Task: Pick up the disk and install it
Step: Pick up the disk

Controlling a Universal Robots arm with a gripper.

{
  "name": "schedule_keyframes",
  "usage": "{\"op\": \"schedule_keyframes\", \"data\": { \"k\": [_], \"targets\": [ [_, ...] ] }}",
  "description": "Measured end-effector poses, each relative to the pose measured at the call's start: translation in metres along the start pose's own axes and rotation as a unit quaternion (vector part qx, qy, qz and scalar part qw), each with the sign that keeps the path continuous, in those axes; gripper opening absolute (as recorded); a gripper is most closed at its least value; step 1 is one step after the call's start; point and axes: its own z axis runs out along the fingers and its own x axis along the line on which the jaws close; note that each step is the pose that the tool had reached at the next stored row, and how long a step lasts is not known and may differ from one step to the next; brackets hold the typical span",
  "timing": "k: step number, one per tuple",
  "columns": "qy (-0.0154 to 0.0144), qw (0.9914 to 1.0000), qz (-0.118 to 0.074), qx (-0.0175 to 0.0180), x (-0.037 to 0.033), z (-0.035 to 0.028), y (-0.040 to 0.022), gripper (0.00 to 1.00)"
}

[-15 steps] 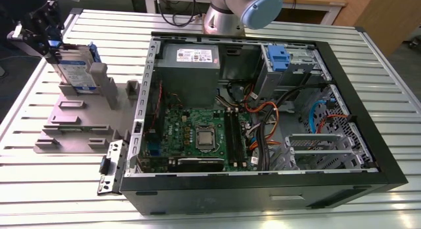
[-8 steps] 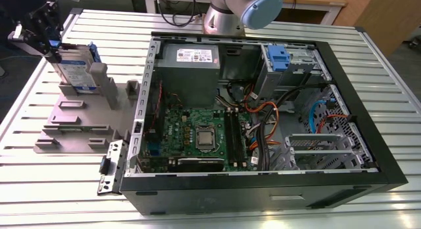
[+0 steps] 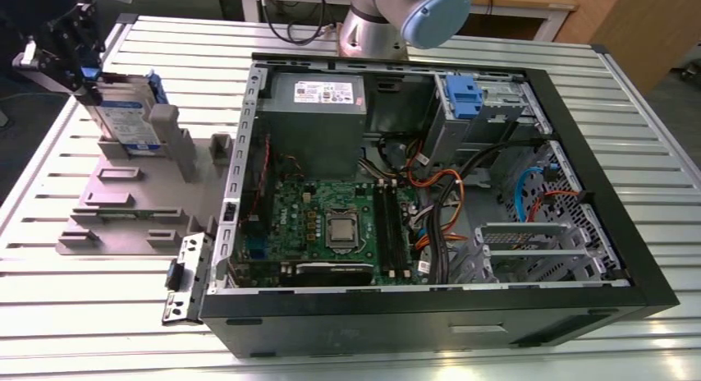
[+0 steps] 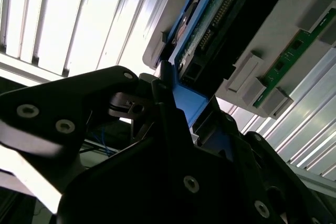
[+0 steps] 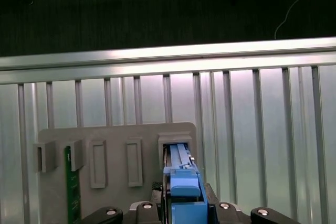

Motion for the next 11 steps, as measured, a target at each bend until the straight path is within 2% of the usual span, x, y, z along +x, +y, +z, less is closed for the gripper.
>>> {"op": "schedule_keyframes", "data": {
  "k": [11],
  "targets": [
    [0.0,1.0,0.0,0.0,0.0004,0.0,-0.0001,0.41]
  ]
}}
